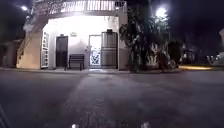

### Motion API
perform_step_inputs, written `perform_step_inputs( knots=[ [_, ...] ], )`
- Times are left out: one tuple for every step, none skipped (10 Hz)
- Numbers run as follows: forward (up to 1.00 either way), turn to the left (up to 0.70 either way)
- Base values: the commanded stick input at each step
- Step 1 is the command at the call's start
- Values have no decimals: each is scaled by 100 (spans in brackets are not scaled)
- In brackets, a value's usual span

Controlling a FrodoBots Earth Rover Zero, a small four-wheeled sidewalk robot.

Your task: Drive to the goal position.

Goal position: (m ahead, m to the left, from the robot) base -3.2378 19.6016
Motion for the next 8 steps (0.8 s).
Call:
perform_step_inputs(
  knots=[
    [0, 0],
    [0, 0],
    [0, 0],
    [0, 0],
    [50, 0],
    [70, 0],
    [70, 20],
    [70, 35]
  ],
)
